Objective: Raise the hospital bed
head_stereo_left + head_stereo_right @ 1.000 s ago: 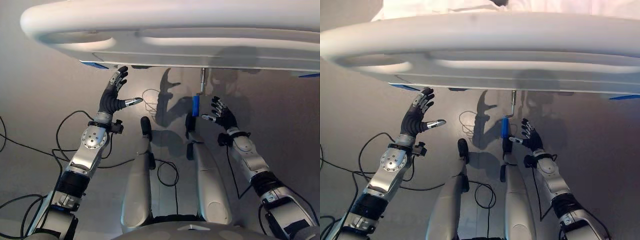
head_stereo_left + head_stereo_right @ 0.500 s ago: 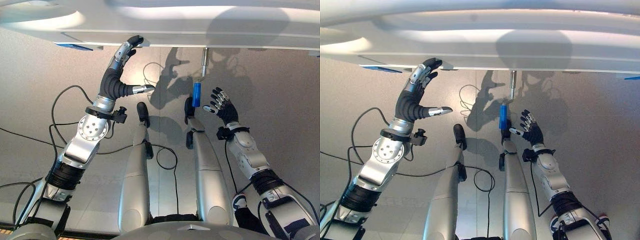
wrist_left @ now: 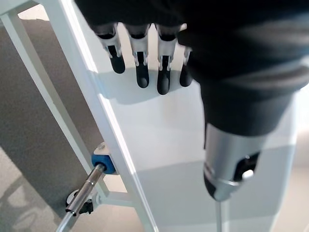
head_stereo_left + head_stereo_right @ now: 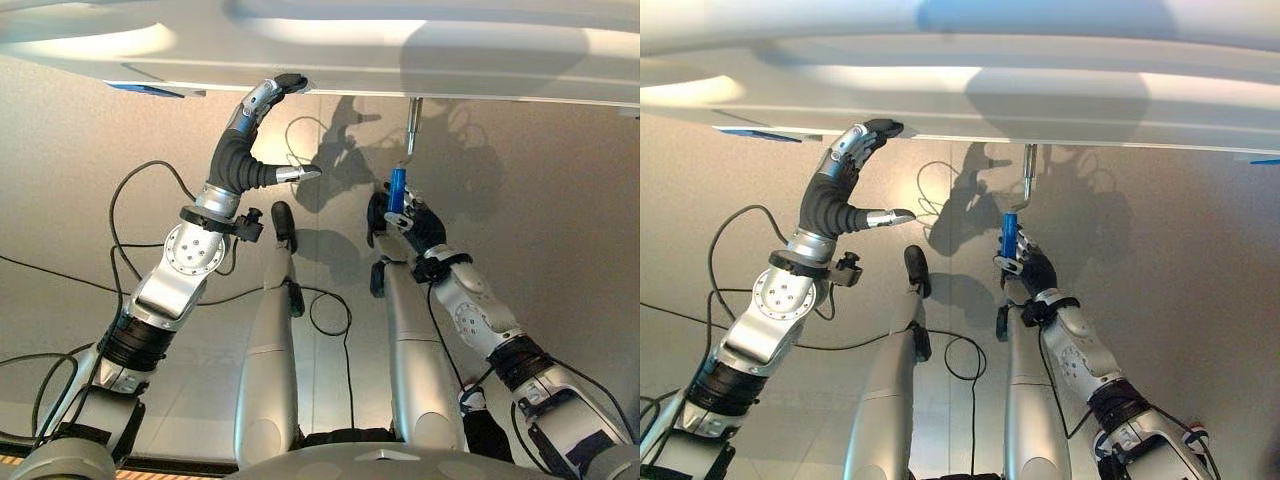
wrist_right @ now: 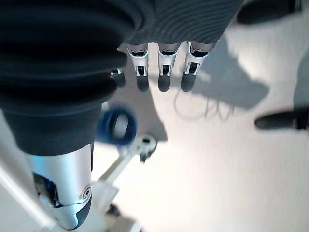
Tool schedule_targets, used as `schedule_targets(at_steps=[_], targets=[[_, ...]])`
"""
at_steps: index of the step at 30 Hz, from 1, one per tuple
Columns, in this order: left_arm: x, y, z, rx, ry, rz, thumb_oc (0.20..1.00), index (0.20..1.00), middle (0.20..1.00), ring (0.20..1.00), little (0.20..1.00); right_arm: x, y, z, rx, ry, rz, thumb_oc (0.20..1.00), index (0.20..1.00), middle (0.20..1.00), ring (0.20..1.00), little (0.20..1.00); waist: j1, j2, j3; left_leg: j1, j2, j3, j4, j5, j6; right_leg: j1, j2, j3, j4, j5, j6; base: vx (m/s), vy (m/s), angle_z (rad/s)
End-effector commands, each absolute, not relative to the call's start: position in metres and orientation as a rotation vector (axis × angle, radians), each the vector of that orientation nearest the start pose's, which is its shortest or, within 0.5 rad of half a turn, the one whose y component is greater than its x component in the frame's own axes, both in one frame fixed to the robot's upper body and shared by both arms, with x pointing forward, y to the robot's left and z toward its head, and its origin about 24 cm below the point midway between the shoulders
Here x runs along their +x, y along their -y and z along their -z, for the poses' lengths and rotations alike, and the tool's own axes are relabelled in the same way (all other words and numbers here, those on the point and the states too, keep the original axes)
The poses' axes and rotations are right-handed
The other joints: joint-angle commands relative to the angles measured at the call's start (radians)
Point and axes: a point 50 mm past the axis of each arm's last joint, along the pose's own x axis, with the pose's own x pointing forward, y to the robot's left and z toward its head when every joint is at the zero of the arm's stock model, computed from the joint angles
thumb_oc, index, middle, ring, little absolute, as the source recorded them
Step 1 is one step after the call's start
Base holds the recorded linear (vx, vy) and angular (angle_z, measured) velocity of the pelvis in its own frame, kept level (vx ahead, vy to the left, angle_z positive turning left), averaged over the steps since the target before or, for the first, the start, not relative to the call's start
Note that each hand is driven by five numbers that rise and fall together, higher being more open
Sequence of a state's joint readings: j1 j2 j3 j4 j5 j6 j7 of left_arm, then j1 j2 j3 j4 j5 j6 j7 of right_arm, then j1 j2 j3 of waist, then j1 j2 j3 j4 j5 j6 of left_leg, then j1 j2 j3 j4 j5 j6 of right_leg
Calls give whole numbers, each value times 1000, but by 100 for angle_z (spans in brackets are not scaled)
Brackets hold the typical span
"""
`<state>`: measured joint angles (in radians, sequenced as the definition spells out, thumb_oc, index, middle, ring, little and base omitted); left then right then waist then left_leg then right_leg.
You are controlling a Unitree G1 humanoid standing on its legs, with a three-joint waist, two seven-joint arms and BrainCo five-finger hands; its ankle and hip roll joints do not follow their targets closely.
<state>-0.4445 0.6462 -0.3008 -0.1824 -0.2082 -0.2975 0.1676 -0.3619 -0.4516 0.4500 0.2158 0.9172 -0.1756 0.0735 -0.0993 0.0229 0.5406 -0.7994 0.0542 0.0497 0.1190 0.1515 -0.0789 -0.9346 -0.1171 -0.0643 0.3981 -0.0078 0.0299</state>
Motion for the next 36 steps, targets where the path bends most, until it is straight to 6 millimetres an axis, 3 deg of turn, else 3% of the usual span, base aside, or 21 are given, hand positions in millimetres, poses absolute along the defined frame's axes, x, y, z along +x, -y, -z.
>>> schedule_targets(at_steps=[1, 11, 20, 36], targets=[[259, -138, -234, 387, 939, 351, 1000, 1000, 1000, 1000, 1000, 300, 127, -91, 410, 71, -508, 1000, 1000, 1000, 1000, 1000, 3, -39, -21, -31, -27, -9, 143, -106, 4, 65, -26, 4, -168, 120, 123, 0, 0, 0], [254, -136, -235, 385, 953, 353, 1000, 1000, 1000, 1000, 1000, 295, 125, -108, 402, 82, -606, 1000, 1000, 1000, 1000, 1000, 7, -42, -21, -25, -26, -8, 132, -106, 5, 72, -27, -4, -179, 122, 127, 0, 0, 0], [254, -133, -236, 364, 955, 354, 1000, 1000, 1000, 1000, 1000, 304, 127, -110, 384, 86, -571, 1000, 1000, 1000, 1000, 1000, 8, -36, -21, -27, -28, -10, 128, -105, 6, 70, -29, -5, -183, 124, 127, 0, 0, 0], [251, -125, -236, 342, 968, 387, 1000, 1000, 1000, 1000, 1000, 297, 125, -129, 347, 129, -665, 1000, 1000, 1000, 1000, 1000, 8, -35, -21, -23, -26, -16, 118, -103, 8, 76, -27, -13, -186, 120, 127, 0, 0, 0]])
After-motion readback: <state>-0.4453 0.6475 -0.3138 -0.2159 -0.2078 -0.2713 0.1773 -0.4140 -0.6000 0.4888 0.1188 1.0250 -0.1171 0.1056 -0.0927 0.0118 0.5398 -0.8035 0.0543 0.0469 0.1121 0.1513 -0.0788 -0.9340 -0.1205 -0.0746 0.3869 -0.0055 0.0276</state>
